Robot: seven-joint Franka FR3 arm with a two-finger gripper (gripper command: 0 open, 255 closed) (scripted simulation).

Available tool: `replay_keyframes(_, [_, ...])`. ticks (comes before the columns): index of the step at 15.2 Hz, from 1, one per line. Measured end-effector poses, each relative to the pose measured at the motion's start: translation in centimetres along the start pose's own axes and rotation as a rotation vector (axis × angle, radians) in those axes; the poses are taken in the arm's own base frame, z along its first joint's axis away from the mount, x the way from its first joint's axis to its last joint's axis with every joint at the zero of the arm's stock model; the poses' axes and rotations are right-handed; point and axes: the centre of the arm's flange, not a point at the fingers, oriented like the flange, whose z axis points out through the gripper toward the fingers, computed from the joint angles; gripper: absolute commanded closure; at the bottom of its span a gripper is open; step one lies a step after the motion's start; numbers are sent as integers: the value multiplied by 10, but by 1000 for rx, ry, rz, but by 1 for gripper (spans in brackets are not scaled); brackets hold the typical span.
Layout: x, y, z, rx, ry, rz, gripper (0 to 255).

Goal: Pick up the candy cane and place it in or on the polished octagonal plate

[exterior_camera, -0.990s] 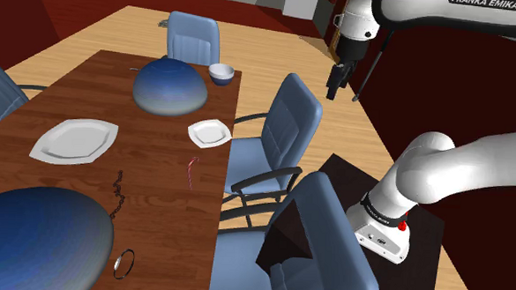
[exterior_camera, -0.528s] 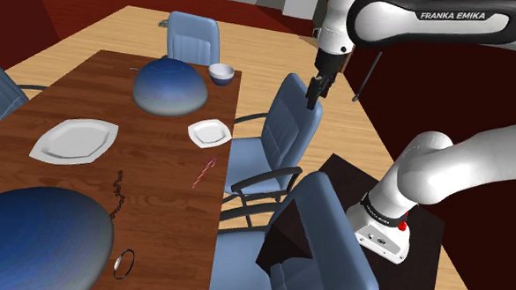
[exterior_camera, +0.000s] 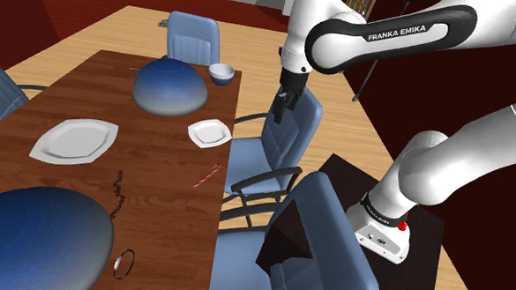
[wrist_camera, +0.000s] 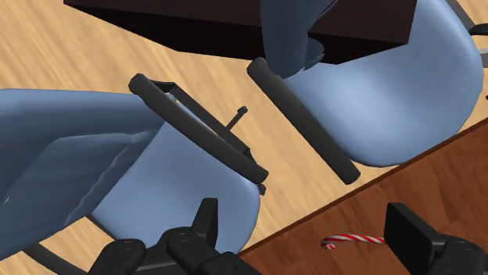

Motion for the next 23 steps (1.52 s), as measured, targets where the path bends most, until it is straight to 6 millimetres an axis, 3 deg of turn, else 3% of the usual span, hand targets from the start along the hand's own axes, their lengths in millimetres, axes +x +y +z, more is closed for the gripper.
replay_keyframes(23, [169,-185,148,44,87,-108,0])
